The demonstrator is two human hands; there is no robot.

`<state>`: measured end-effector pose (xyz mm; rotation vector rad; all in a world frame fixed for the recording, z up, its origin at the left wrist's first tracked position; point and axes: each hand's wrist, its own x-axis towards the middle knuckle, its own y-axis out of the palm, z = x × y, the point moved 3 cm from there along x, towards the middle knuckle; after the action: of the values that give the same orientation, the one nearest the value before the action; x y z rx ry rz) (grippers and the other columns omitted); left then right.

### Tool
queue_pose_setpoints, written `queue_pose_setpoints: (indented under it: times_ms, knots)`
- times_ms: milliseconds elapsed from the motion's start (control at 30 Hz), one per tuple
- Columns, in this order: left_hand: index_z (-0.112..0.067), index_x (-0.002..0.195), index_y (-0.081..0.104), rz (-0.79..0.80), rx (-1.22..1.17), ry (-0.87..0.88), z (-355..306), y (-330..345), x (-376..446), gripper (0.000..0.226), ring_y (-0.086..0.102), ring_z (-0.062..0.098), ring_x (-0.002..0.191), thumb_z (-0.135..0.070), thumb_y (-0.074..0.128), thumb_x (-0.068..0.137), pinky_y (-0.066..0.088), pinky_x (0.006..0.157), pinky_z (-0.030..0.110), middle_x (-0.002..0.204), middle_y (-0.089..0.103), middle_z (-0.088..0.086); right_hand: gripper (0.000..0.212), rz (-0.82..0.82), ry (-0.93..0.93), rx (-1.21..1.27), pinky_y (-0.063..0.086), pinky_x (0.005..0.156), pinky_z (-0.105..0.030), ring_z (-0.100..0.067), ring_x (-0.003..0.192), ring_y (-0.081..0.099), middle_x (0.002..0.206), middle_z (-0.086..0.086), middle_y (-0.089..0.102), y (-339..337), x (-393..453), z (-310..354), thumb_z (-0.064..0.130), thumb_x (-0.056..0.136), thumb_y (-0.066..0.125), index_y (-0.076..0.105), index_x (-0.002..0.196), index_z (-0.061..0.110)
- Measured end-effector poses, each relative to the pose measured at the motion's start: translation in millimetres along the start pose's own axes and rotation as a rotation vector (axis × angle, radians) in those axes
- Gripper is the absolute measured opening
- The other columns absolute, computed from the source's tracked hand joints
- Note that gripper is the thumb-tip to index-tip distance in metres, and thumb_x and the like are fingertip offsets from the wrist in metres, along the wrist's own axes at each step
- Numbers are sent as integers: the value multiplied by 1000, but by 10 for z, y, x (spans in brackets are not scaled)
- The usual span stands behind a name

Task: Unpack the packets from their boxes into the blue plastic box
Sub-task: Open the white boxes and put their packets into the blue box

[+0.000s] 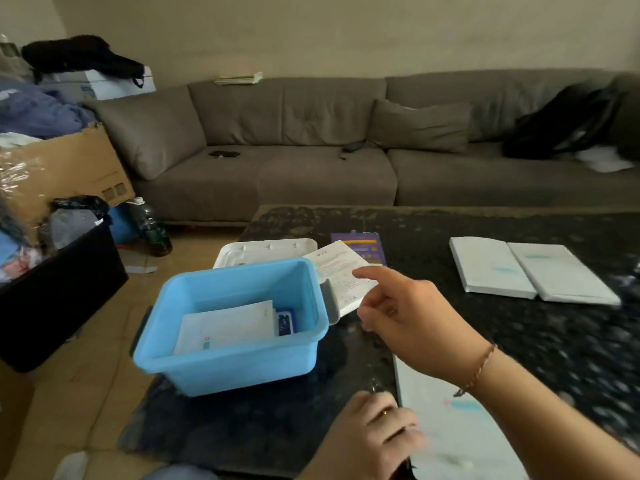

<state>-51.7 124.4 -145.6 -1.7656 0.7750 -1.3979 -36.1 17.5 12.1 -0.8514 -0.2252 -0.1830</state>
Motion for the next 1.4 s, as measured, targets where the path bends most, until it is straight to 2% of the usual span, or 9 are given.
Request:
queue_pose_setpoints:
  times_ms: [167, 333, 467, 633, 900, 1067, 1167, 1233, 1400]
  knots:
    - [-28, 92, 72, -33, -35, 29, -42, 23, 127, 27, 59, 15, 92, -27, 69, 66, 48, 77, 28, 102, 67, -13, 40, -192, 69, 15, 52, 71, -12, -2, 76, 66, 82, 16, 67, -264, -554, -359, 13, 89, 67, 60, 126, 27]
    - [-31, 92, 73, -183, -341, -406, -28, -280, 444, 20, 58, -2, 102, -46, 59, 90, 46, 88, 16, 101, 66, -25, 9, -811, -167, -162, 50, 67, -14, -3, 70, 62, 78, 2, 68, -454, -1418, -471, 0, 83, 64, 72, 85, 4]
    - [-26, 90, 74, -159, -539, -579, 24, -509, 769, 23, 61, 5, 99, -45, 60, 87, 46, 85, 15, 91, 68, -20, 11, -600, -361, -335, 53, 72, -27, -21, 80, 66, 86, -10, 70, -194, -1615, -589, -3, 76, 66, 74, 83, -3]
    - [-23, 93, 73, -59, -629, -654, 96, -619, 928, 13, 63, -6, 90, -32, 64, 92, 47, 71, 5, 83, 70, -17, 19, -486, -298, -413, 53, 90, -38, -29, 103, 65, 109, -11, 70, -47, -1471, -782, 2, 81, 68, 74, 99, 1]
    - [-28, 93, 72, 7, -629, -694, 116, -646, 985, 13, 61, -7, 91, -39, 64, 90, 49, 65, 4, 82, 68, -20, 15, -437, -106, -559, 55, 73, -37, -24, 77, 63, 84, -1, 67, -41, -1158, -662, 17, 86, 56, 68, 91, 10]
    - [-28, 89, 71, 7, -596, -679, 120, -618, 1016, 12, 62, -6, 87, -38, 64, 91, 48, 65, 4, 77, 66, -22, 31, -221, 105, -768, 56, 67, -41, -26, 66, 66, 70, 0, 68, 52, -949, -737, 31, 59, 85, 69, 80, 16]
    - [-30, 85, 70, -13, -605, -702, 118, -621, 1017, 9, 61, -10, 87, -35, 65, 91, 46, 63, 1, 73, 66, -20, 25, -261, 65, -779, 53, 59, -38, -25, 53, 63, 56, 2, 64, 58, -913, -743, 21, 52, 87, 68, 67, 17]
    - [-30, 86, 70, -20, -600, -709, 120, -629, 1011, 9, 60, -12, 88, -35, 66, 91, 46, 61, 1, 77, 66, -21, 8, -338, -16, -766, 51, 58, -36, -25, 51, 58, 55, 3, 59, 50, -983, -726, 14, 69, 71, 64, 66, 17]
    - [-27, 90, 73, 0, -613, -714, 144, -617, 982, 10, 61, -9, 89, -35, 67, 90, 48, 62, 4, 84, 70, -17, 29, -565, -205, -718, 53, 64, -38, -28, 70, 66, 74, -2, 68, -42, -1362, -584, 3, 89, 46, 72, 80, 11]
